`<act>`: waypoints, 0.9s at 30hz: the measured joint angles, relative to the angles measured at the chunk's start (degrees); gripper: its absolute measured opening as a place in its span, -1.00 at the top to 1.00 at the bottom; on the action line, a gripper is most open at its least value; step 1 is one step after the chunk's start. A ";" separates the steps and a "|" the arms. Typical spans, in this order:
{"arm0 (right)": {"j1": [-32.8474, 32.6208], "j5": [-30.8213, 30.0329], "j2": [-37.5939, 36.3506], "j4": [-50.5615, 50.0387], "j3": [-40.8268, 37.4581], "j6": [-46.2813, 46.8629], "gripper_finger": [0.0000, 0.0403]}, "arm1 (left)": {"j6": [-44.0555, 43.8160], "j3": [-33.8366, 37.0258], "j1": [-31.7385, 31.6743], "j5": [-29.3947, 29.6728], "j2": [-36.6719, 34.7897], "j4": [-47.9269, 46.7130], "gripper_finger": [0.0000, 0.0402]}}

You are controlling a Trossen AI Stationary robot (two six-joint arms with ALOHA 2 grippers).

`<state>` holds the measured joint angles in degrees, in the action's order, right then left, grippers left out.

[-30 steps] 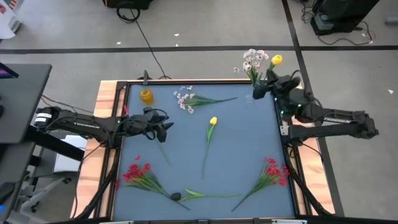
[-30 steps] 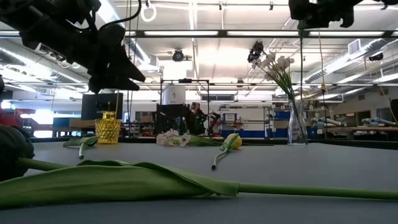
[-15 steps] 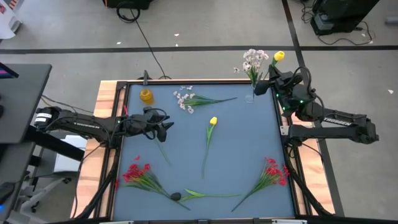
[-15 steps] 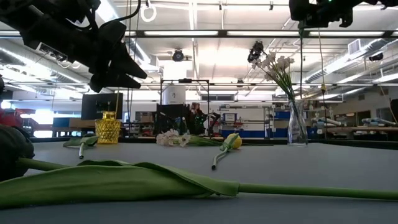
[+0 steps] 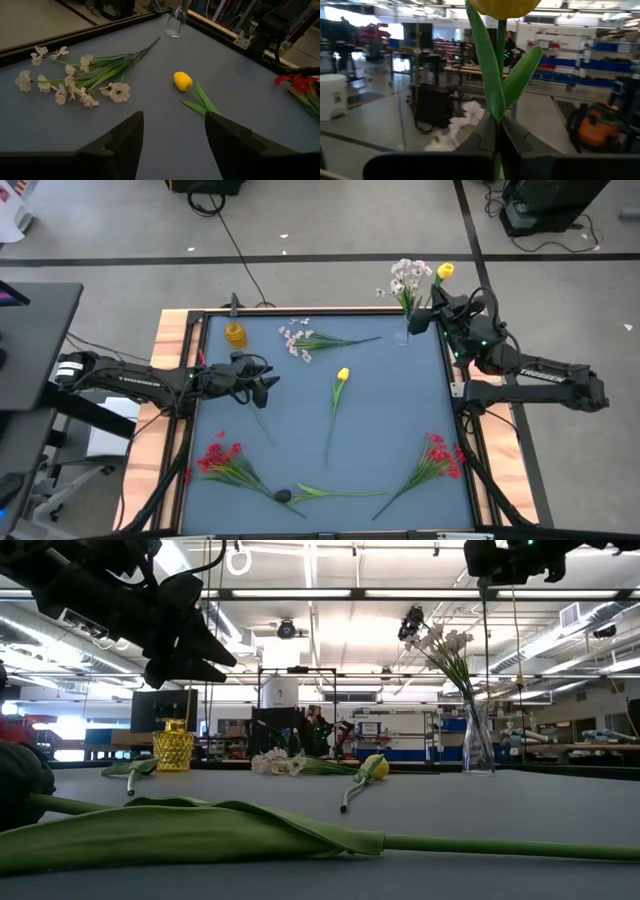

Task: Sort flowers into vase by color
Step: Put the right yellow tulip into the transparent vase

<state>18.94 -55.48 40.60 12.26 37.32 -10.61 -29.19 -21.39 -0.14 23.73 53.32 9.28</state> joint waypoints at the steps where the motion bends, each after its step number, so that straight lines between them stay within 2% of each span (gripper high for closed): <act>1: 0.54 0.04 0.03 -0.04 0.00 0.28 0.93 | 0.00 0.00 0.00 0.00 0.00 0.00 -0.08; 10: 3.93 4.47 0.15 2.85 0.00 0.56 0.93 | -0.07 0.00 0.00 0.00 0.00 -0.02 -0.08; 19: 5.23 4.68 3.67 -0.15 0.00 4.99 0.90 | -0.22 0.00 0.00 0.00 0.00 -0.02 -0.08; 23: 5.31 4.21 5.14 -0.39 -0.02 5.80 0.74 | -0.22 0.00 0.00 0.00 0.00 -0.02 -0.08; 27: 5.31 3.73 5.16 -3.94 -0.02 10.54 0.48 | -2.77 0.00 0.00 0.00 -0.02 0.11 -0.08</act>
<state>24.25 -51.74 45.76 8.32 37.30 -0.07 -31.96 -21.39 -0.14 23.73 53.30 9.39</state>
